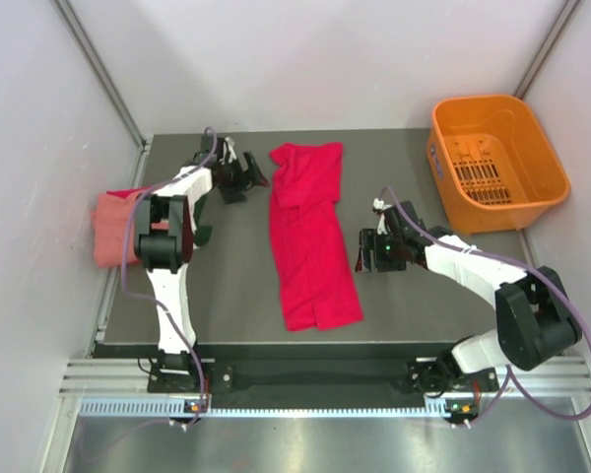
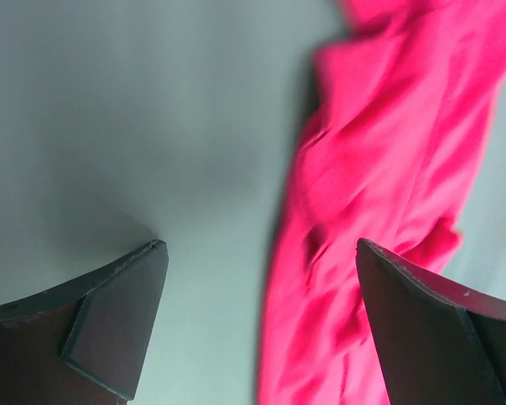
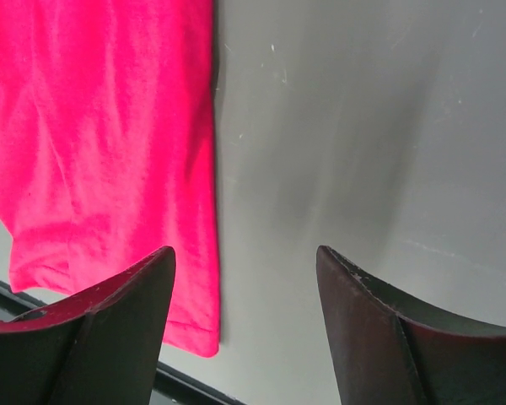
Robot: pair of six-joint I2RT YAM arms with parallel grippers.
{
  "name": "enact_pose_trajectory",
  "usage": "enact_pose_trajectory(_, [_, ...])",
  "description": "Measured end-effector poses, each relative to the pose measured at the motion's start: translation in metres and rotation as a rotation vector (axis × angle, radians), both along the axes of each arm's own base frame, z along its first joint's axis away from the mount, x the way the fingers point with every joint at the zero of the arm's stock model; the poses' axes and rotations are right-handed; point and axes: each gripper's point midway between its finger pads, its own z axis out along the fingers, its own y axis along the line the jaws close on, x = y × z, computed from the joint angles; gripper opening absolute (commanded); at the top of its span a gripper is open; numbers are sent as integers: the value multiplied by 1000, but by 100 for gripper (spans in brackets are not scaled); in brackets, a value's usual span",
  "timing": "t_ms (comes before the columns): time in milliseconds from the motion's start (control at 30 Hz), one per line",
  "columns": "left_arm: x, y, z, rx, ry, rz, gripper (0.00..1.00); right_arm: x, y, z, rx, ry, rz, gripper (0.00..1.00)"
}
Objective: Fold and stack the t-shirts
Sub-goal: Fold the tshirt
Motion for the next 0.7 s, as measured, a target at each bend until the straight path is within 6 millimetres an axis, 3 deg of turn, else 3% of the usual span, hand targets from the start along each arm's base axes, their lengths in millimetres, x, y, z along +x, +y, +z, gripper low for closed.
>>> enact_pose_trajectory(100, [-31, 19, -2, 44, 42, 48, 99, 0, 0, -2, 6, -12, 0, 67])
enact_pose_trajectory(200, [-75, 29, -6, 89, 91, 78, 99, -5, -2, -9, 2, -1, 2, 64])
enact_pose_trajectory(333, [-143, 34, -9, 164, 139, 106, 99, -15, -7, -22, -9, 28, 1, 60])
enact_pose_trajectory(433, [-179, 32, 2, 185, 118, 122, 99, -23, -8, -28, -7, 52, 4, 57])
enact_pose_trajectory(567, [-204, 34, 20, 156, 67, 143, 90, -34, -6, -32, 19, 84, 18, 50])
enact_pose_trajectory(700, [-237, 26, 19, 114, 60, 115, 88, -42, 0, -32, 50, 101, 39, 50])
